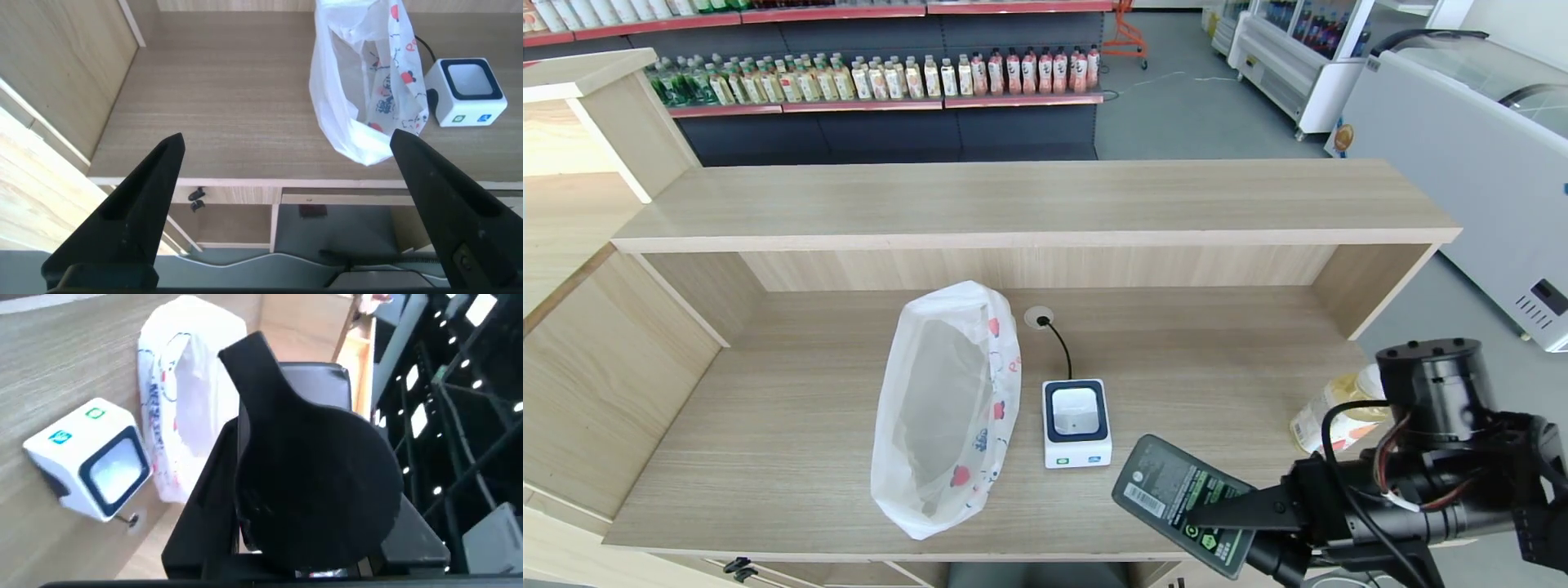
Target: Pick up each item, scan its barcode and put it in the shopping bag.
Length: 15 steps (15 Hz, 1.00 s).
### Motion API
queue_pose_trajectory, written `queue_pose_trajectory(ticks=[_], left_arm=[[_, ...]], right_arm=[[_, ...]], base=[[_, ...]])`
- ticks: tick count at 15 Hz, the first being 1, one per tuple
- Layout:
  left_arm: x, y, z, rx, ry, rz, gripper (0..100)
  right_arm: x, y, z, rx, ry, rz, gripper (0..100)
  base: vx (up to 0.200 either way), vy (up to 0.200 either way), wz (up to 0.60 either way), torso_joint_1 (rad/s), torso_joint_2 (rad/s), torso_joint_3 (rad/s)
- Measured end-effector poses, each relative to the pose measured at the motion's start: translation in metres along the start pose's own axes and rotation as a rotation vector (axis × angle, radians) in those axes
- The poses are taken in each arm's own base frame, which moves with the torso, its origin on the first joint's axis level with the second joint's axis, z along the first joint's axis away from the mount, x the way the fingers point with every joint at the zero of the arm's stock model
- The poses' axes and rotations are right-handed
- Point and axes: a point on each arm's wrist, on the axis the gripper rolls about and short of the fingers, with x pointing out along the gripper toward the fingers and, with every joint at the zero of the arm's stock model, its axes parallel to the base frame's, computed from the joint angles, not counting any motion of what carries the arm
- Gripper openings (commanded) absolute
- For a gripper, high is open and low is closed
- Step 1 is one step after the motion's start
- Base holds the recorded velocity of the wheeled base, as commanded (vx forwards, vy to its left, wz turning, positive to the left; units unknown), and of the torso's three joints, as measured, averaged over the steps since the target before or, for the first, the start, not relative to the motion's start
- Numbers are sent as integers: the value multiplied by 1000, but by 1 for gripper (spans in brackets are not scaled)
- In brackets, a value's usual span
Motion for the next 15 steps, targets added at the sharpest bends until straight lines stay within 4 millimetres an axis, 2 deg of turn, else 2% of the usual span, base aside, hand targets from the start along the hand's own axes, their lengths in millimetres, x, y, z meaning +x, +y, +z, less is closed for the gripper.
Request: queue_pose_trajectory(ticks=[2,7,10,15], left_arm=[[0,0,0,0,0,0,100],[0,0,0,0,0,0,100],[0,0,0,0,0,1,100],[0,0,0,0,0,0,100]], right_arm=[[20,1,-9,-83,-64,-63,0],[38,12,-8,-112,-148,-129,0],[43,12,-17,-130,-152,-165,0],[37,15,-14,-136,-167,-218,0]], base=[[0,0,0,0,0,0],[0,0,0,0,0,0],[0,0,0,0,0,0],[0,0,0,0,0,0]])
